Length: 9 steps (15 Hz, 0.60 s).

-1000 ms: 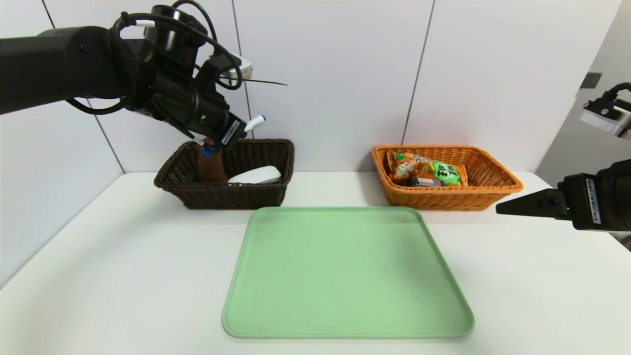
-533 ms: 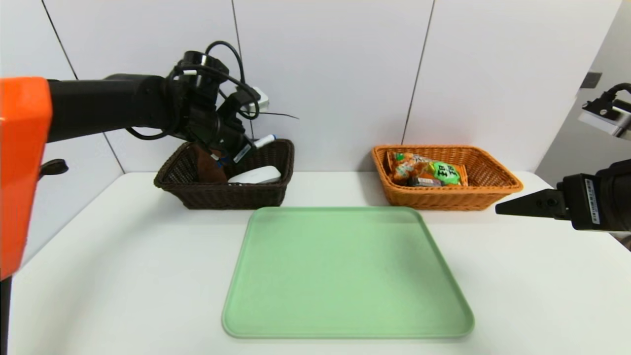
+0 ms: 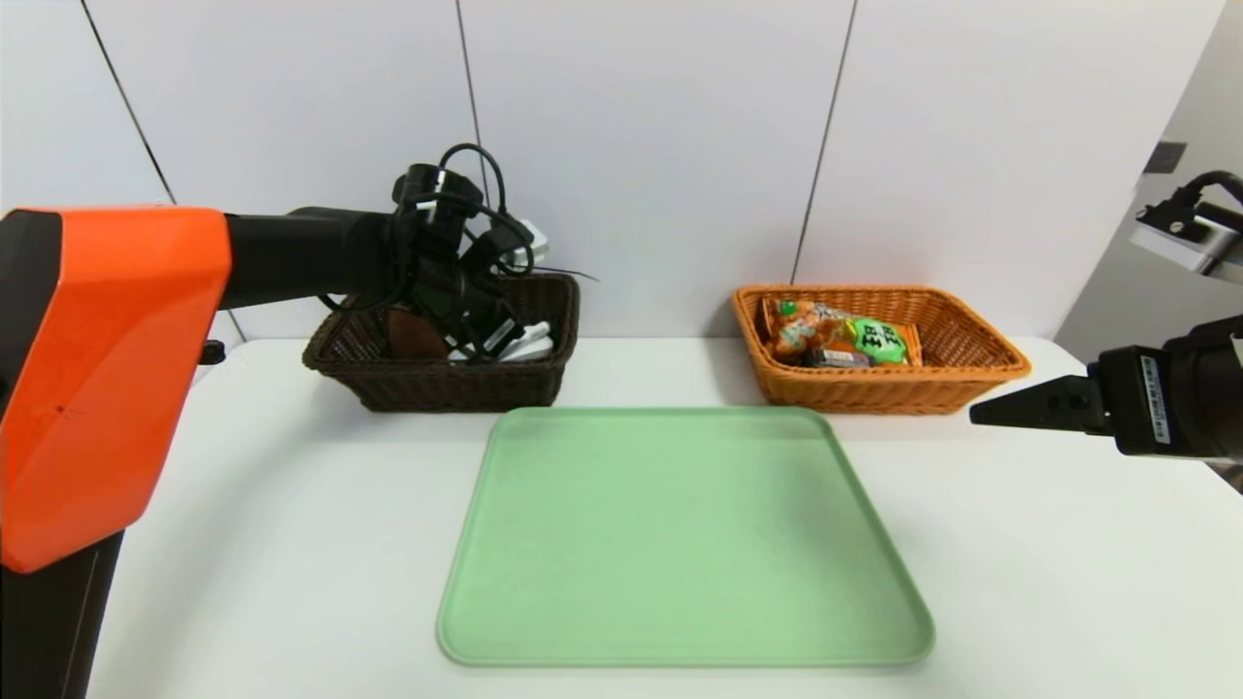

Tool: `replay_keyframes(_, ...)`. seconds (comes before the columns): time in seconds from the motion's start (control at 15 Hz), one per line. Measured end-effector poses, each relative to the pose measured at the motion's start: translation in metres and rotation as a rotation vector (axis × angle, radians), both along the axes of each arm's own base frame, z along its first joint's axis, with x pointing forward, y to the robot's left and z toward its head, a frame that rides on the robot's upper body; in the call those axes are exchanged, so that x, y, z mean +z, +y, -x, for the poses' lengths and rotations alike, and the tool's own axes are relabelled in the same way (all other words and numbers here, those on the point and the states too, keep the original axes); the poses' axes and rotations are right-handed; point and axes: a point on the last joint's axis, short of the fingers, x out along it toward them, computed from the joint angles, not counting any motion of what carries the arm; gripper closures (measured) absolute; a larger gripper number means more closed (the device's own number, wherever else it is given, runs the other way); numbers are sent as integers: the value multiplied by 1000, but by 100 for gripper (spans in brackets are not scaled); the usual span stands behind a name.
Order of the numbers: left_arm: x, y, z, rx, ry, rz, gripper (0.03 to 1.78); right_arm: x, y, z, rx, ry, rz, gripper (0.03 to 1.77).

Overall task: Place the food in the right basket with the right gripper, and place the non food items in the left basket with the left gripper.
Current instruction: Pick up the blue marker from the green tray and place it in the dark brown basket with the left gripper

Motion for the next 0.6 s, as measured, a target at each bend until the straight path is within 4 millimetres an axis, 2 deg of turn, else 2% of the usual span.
replay_keyframes(0.13, -3, 1, -3, 10, -5, 3, 94, 0, 0, -1, 0, -4, -1, 10)
replay_keyframes(0.33, 2, 9, -5, 47, -17, 32, 67, 0, 0, -1, 1, -3, -2, 10)
replay_keyframes(0.47, 17, 17, 0, 104, -19, 102, 54, 0, 1, -1, 6, -2, -6, 10)
replay_keyframes(0.6, 39, 24, 14, 196, -5, 201, 44, 1, 1, -2, 9, -11, -8, 10)
